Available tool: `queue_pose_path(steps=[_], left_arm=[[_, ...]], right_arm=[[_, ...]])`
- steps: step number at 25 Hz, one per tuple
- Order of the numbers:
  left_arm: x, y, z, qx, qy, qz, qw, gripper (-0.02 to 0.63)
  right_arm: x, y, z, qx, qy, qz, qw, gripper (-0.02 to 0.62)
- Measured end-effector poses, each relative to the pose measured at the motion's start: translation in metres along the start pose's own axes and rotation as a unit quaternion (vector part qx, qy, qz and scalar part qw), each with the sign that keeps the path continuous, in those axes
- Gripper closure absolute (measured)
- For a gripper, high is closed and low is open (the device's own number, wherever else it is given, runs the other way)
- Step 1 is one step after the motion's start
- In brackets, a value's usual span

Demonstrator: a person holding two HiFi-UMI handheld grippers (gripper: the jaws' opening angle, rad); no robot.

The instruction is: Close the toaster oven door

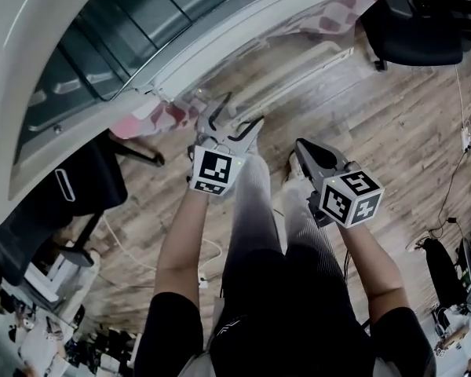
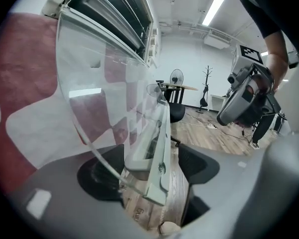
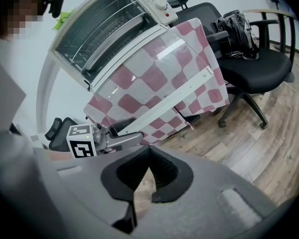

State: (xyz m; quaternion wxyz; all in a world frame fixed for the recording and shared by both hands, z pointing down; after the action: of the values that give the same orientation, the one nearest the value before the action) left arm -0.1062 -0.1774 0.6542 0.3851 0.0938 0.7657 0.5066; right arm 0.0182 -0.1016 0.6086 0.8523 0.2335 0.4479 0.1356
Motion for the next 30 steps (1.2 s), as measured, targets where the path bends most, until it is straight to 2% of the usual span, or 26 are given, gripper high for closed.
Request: queue_pose_path(steps=[9, 14, 18, 24, 30], left_arm=[[-0.009, 0.003, 0.000, -0.034, -0.010, 0.004, 0.9994, 0.232], [-0.005, 0.002, 0.009, -0.060, 0.003, -0.006, 0.9982, 0.243], [0.003, -0.002, 0.023, -0.046, 0.003, 0.001, 0.9989, 0.249], [0.012, -0.012, 0.036, 0.007, -0.020, 0.023, 0.9995, 0.245], [0.025, -0.023, 0.053, 0.022, -0.029, 0.037, 0.9986, 0.255]], right_arm=[[0.012, 0.011, 0.005, 0.003, 0.004, -0.001, 1.000, 0.592], [0.020, 0.007, 0.008, 0.011, 0.003, 0.005, 1.000, 0.592], [0.029, 0.007, 0.006, 0.016, -0.002, 0.007, 1.000, 0.592], [0.049, 0.005, 0.003, 0.030, -0.012, 0.014, 0.999, 0.592], [0.073, 0.003, 0.004, 0.044, -0.017, 0.025, 0.999, 0.592]])
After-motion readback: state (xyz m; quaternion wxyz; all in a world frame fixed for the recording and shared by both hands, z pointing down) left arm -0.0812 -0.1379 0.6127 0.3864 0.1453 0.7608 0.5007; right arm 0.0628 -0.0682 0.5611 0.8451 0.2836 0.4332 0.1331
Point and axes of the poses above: the fingertips, and each gripper's own axes: x backward along the fingers, z to its right, y out of its underside, the point moved 3 cm from there along x, backward along the fingers, and after that the axes turned 7 degrees about x, right-handed, at the moved point
